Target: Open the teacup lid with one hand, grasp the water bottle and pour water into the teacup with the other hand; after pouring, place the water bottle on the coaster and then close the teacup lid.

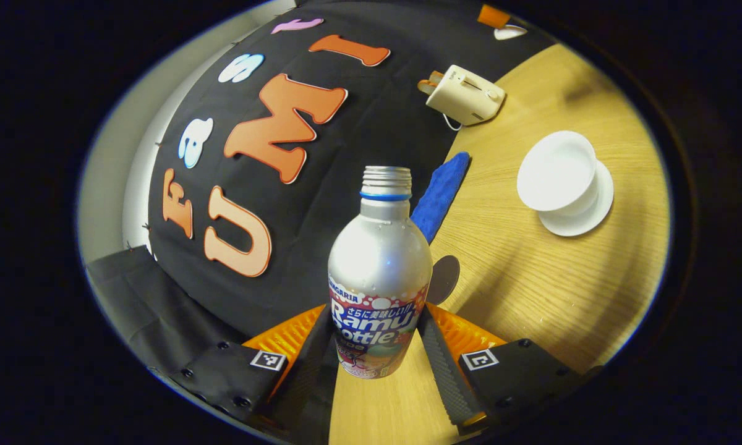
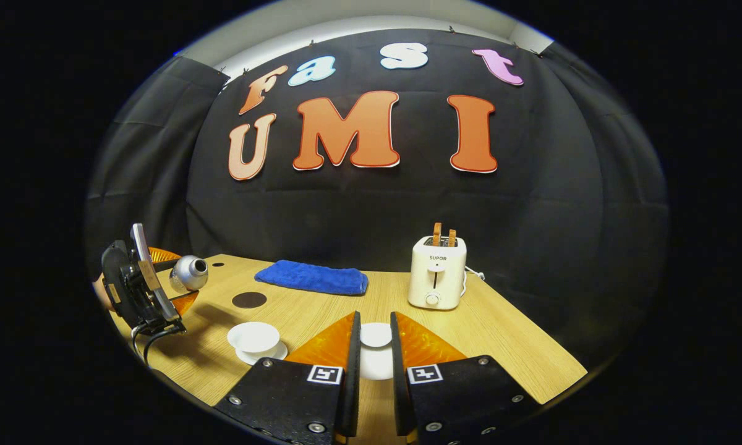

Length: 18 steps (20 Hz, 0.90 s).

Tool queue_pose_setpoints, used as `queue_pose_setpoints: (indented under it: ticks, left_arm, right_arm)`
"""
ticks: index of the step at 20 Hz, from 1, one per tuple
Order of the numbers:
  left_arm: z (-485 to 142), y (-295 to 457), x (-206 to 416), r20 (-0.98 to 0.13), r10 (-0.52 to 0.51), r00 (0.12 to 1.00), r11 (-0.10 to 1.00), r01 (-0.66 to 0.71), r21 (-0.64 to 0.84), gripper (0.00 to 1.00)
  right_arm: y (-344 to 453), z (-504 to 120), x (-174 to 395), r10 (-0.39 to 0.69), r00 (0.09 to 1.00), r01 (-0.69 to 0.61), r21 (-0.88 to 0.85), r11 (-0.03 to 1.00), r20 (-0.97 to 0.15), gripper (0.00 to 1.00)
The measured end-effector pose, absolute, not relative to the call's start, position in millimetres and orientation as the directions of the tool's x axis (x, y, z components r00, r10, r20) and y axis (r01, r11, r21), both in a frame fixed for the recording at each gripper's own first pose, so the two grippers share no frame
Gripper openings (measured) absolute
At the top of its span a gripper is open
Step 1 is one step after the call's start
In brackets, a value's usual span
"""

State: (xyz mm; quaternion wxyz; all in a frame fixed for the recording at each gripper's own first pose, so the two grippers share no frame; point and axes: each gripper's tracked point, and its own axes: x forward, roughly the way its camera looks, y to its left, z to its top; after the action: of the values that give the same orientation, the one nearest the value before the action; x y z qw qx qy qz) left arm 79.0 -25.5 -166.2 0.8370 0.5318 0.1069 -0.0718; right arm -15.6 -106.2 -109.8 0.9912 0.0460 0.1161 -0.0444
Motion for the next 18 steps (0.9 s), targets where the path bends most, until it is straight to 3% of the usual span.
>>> queue_pose_setpoints:
  ticks: [5, 10, 11, 16, 17, 18]
  left_arm:
    - [-153, -31, 78, -0.225, -0.048, 0.973, 0.236, 0.23, 0.944, 0.84]
    - [-155, -36, 84, -0.249, -0.07, 0.966, 0.133, 0.256, 0.957, 0.86]
    - [-154, -40, 85, -0.246, -0.079, 0.966, 0.116, 0.254, 0.96, 0.91]
    - [-149, -49, 87, -0.239, -0.1, 0.966, 0.008, 0.241, 0.971, 0.86]
    - [-147, -53, 87, -0.237, -0.107, 0.966, -0.01, 0.237, 0.971, 0.9]
    - [-145, -56, 89, -0.232, -0.11, 0.967, -0.027, 0.23, 0.973, 0.86]
  right_arm:
    - [-109, -112, -17, -0.086, 0.967, 0.107, 0.075, 0.991, -0.239, 0.24]
    - [-110, -112, -19, -0.084, 0.967, 0.109, 0.094, 0.99, -0.24, 0.24]
    - [-111, -112, -19, -0.085, 0.967, 0.109, 0.089, 0.99, -0.239, 0.24]
    - [-114, -110, -21, -0.086, 0.967, 0.108, 0.08, 0.991, -0.24, 0.24]
    - [-115, -111, -21, -0.086, 0.967, 0.109, 0.083, 0.991, -0.239, 0.24]
    - [-115, -110, -22, -0.089, 0.967, 0.112, 0.085, 0.99, -0.238, 0.24]
